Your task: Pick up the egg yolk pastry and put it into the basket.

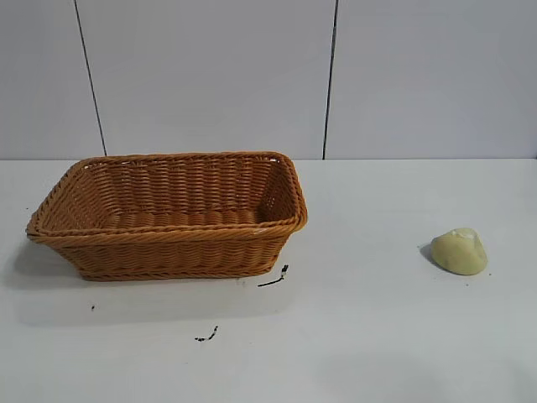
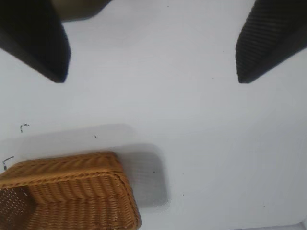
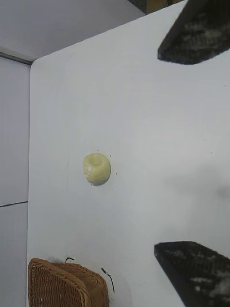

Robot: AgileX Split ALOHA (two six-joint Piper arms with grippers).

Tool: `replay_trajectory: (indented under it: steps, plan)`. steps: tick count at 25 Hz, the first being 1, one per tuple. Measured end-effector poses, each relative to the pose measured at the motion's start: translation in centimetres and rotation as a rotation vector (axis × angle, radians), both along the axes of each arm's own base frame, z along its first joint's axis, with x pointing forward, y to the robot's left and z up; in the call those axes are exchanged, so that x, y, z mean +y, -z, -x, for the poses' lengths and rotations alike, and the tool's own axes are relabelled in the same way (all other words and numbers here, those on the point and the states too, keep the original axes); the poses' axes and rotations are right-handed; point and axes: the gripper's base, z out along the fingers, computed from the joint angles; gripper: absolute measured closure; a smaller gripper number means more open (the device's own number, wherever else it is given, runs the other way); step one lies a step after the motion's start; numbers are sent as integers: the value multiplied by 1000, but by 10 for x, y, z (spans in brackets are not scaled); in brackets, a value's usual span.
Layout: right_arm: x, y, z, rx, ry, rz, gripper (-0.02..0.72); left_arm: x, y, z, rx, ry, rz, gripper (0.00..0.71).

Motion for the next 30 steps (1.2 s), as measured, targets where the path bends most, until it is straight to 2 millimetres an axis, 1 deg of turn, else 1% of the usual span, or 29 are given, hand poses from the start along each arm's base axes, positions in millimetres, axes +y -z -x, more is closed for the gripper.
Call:
replay_trajectory:
  steps: [11, 13, 15, 19, 23, 26, 30]
  plan:
    - [0, 0, 0, -2, 0, 0, 13, 0, 0, 0, 0, 0, 0, 15]
    - [0, -3, 0, -3, 0, 1, 13, 0, 0, 0, 0, 0, 0, 15]
    - [0, -11, -4, 14, 0, 1, 13, 0, 0, 0, 0, 0, 0, 15]
    - [0, -29, -29, 124, -1, -3, 13, 0, 0, 0, 0, 0, 0, 15]
    - [0, -42, -67, 267, -5, -13, 13, 0, 0, 0, 0, 0, 0, 15]
    - [0, -47, -100, 359, -5, -14, 13, 0, 0, 0, 0, 0, 0, 15]
    - [1, -51, -150, 483, -7, -24, 13, 0, 0, 0, 0, 0, 0, 15]
